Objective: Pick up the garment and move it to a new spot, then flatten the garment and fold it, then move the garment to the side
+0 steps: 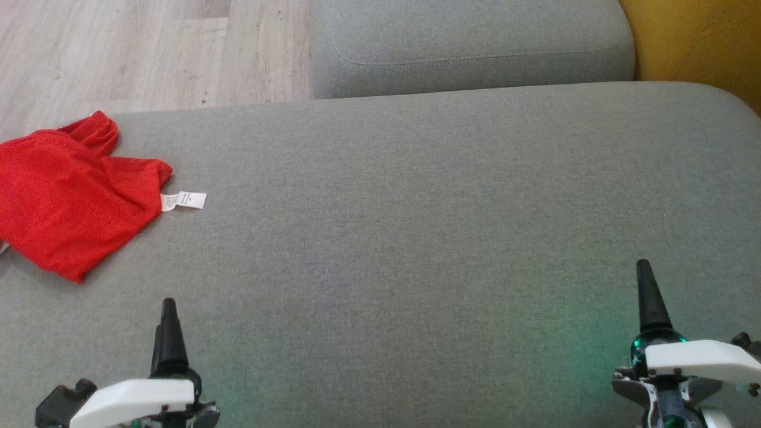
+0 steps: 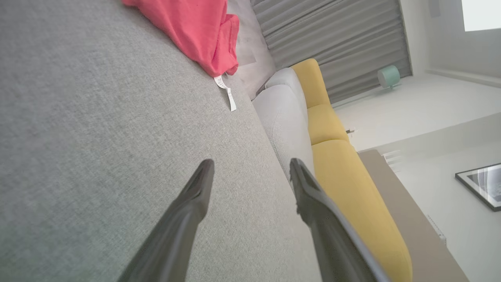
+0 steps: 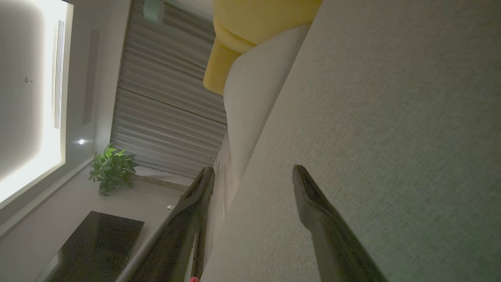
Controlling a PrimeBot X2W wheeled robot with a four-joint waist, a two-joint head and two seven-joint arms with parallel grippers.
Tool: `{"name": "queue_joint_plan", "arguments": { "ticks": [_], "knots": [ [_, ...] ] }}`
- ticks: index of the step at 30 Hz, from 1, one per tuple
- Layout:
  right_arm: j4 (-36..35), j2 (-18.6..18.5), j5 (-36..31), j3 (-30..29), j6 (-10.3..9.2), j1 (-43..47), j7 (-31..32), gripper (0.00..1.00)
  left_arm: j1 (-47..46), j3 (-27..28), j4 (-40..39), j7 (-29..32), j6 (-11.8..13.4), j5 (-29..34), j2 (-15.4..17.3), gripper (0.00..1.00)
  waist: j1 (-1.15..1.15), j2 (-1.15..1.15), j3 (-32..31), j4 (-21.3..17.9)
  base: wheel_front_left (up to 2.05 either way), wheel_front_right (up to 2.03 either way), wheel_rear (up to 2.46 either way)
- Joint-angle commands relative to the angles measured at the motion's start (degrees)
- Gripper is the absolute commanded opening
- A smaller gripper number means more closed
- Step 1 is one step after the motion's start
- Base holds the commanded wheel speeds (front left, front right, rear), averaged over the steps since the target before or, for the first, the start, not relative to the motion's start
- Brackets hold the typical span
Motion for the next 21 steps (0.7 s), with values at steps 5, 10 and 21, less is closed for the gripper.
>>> {"name": "queue_joint_plan", "arguments": {
  "ticks": [5, 10, 21],
  "knots": [
    [-2.92, -0.29, -7.05, 2.26, 0.08, -1.14, -1.54, 1.0, -0.75, -0.78, -3.04, -1.51, -0.38, 7.11, 0.24, 1.0, 0.0, 0.0, -0.01, 0.1, 0.0, 0.0, 0.0],
    [-2.83, -0.31, -11.22, 3.39, 0.09, -0.98, -2.21, 1.0, -0.27, -1.3, -3.44, -2.19, -0.47, 11.3, 0.32, 1.0, -0.01, 0.0, -0.04, 0.14, 0.0, 0.0, 0.0],
    [-2.42, -0.36, -20.31, 5.01, 0.11, -0.59, -4.07, 1.0, 0.99, -2.16, -2.91, -4.07, -0.2, 20.21, 0.68, 1.0, -0.01, 0.0, -0.25, 0.26, 0.0, 0.0, 0.0]
  ]
}}
